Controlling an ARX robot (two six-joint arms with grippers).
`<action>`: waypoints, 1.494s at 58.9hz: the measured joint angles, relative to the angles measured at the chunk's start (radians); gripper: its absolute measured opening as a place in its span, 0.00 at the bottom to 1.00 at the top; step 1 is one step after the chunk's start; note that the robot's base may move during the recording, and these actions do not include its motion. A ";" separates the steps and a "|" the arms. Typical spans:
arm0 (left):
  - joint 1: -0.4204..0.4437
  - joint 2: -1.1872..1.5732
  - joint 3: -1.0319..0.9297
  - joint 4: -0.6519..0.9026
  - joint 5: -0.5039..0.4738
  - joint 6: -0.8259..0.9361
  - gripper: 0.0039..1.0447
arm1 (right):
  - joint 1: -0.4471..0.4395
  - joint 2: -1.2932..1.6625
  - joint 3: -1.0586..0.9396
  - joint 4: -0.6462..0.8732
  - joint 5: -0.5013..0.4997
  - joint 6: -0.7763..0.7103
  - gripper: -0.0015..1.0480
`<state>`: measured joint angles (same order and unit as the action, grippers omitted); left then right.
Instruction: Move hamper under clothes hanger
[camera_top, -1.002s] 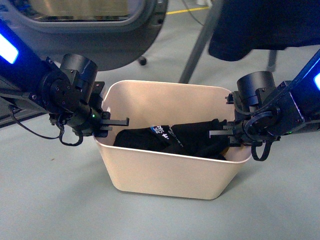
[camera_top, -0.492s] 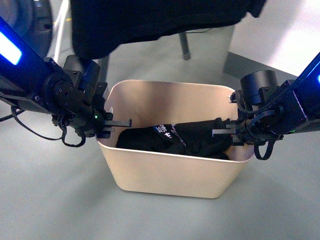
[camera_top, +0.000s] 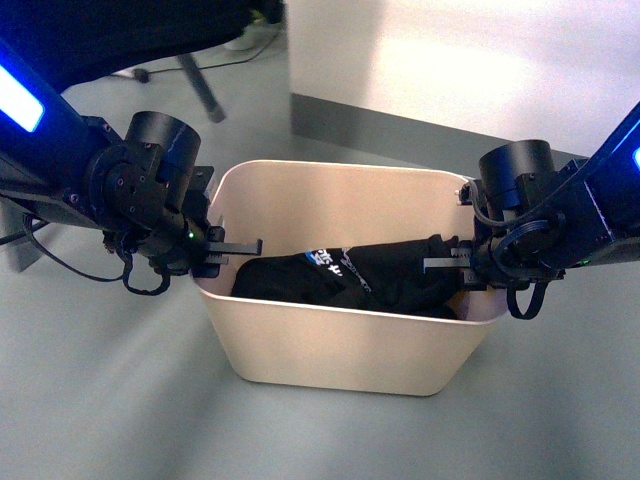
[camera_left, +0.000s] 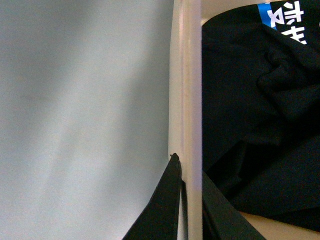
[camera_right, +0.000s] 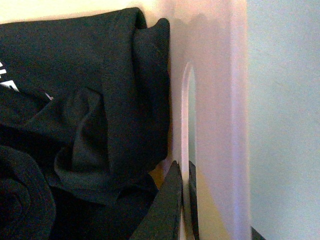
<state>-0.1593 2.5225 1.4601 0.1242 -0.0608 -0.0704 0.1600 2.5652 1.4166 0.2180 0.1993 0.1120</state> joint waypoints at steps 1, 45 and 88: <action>0.000 0.000 0.000 0.000 0.000 0.000 0.04 | 0.000 0.000 0.000 0.000 -0.001 0.000 0.05; -0.038 -0.002 0.002 0.001 0.014 0.001 0.04 | -0.035 -0.002 -0.008 0.000 0.018 0.000 0.05; 0.003 -0.002 0.001 0.000 -0.008 0.001 0.04 | 0.008 -0.003 -0.008 0.000 -0.002 0.000 0.05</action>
<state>-0.1558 2.5202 1.4612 0.1246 -0.0685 -0.0692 0.1677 2.5626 1.4090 0.2176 0.1970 0.1123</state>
